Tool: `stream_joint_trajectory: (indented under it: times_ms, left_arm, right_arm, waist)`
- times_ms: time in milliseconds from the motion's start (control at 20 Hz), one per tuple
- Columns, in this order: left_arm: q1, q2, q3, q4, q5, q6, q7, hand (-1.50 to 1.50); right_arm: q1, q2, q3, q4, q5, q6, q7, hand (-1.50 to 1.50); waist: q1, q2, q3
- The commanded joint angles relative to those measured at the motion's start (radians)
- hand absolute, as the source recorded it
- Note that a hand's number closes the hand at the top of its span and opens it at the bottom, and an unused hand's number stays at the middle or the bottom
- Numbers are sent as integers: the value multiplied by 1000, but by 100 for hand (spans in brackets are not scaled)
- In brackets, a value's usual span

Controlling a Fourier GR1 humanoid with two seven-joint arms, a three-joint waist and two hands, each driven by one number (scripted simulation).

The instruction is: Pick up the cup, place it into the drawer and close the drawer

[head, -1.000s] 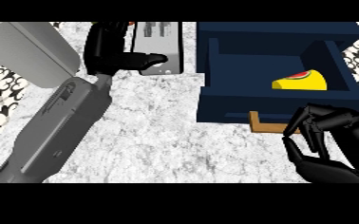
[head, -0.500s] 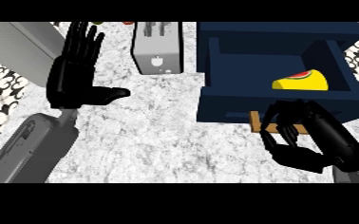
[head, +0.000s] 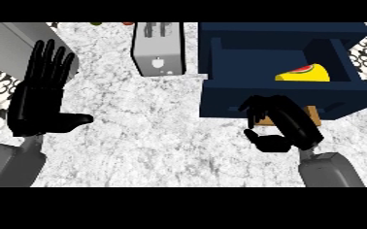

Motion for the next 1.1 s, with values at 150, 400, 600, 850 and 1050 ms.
stream_joint_trajectory:
  times_ms: [150,400,600,850,1050]
  left_arm:
    - [81,17,92,-5,11,-99,17,-150]
    - [142,1,142,-43,-12,-149,22,-150]
    - [155,27,192,-33,10,-213,40,-150]
    - [156,-17,190,41,-32,-279,-19,-150]
    - [149,-21,203,31,-24,-275,20,-150]
  right_arm:
    - [-164,26,-1,301,125,-47,-46,-150]
    - [-263,88,-34,569,161,-129,-137,-150]
    - [-402,94,-105,790,162,-181,-200,-150]
    - [-559,69,-189,1017,117,-152,-295,-150]
    - [-662,66,-220,1188,132,-190,-338,-150]
  waist:
    - [-7,1,0]
    - [-6,1,0]
    - [4,4,1]
    - [13,9,1]
    - [21,12,1]
